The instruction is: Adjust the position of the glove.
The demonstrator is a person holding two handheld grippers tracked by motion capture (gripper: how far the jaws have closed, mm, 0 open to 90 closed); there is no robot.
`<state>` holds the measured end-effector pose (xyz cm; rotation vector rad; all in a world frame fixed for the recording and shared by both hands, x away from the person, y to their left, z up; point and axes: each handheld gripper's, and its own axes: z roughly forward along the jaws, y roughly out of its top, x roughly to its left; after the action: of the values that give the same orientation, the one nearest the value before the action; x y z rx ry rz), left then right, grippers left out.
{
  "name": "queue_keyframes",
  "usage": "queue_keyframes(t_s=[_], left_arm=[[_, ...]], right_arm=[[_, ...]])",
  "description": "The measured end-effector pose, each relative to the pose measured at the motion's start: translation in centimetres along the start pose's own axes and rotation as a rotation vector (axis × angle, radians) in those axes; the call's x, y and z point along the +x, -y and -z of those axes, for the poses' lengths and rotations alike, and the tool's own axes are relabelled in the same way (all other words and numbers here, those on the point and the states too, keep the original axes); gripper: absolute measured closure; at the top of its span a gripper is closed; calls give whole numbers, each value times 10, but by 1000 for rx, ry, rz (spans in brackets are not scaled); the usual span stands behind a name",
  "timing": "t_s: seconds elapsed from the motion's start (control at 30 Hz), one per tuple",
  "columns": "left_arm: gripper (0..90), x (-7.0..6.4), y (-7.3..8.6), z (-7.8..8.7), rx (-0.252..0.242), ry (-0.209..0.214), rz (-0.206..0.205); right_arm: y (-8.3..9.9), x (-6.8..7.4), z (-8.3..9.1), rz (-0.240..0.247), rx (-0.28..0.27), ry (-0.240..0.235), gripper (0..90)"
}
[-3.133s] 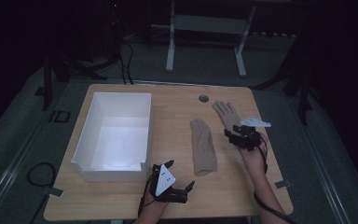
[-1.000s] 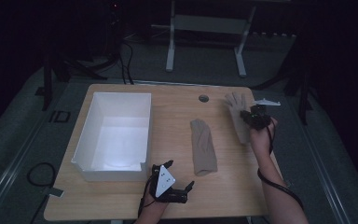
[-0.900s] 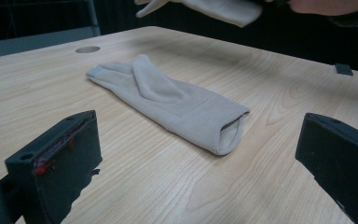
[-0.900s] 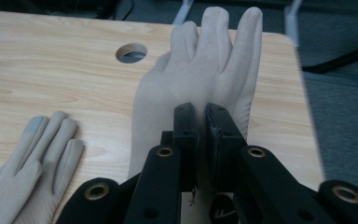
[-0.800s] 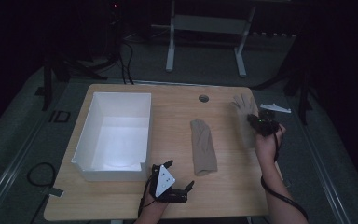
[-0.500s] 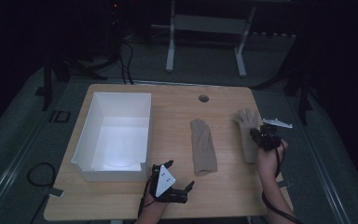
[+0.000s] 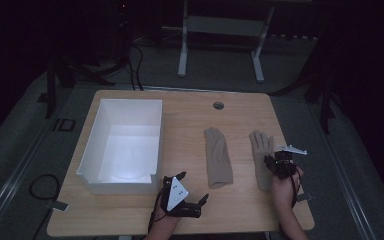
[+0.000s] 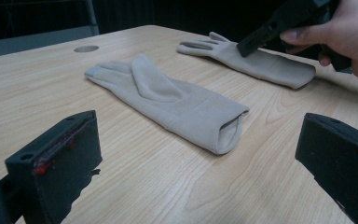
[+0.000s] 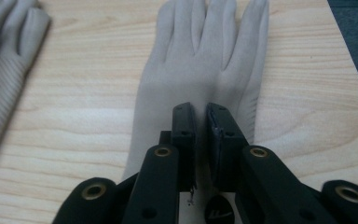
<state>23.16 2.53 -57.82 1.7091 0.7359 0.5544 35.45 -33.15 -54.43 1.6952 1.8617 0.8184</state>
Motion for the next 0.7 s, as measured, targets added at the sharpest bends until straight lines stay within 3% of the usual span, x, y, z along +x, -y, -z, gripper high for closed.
queue_keyframes(t_s=[0.2, 0.33, 0.4, 0.47, 0.53, 0.7], left_arm=[[4, 0, 0, 0, 0, 0, -2], [4, 0, 0, 0, 0, 2, -2], [4, 0, 0, 0, 0, 3, -3], [4, 0, 0, 0, 1, 6, -2], [4, -1, 0, 0, 0, 7, -5], [4, -1, 0, -1, 2, 7, -5]], right_arm=[[5, 3, -6, 32, 3, 2, 715], [3, 2, -4, 51, 13, -14, 643], [0, -2, 1, 62, -8, -35, 627], [-5, -7, 7, 107, -25, -49, 605], [-10, -13, 11, 151, -43, -111, 604], [-18, -18, 15, 308, -54, -194, 571]])
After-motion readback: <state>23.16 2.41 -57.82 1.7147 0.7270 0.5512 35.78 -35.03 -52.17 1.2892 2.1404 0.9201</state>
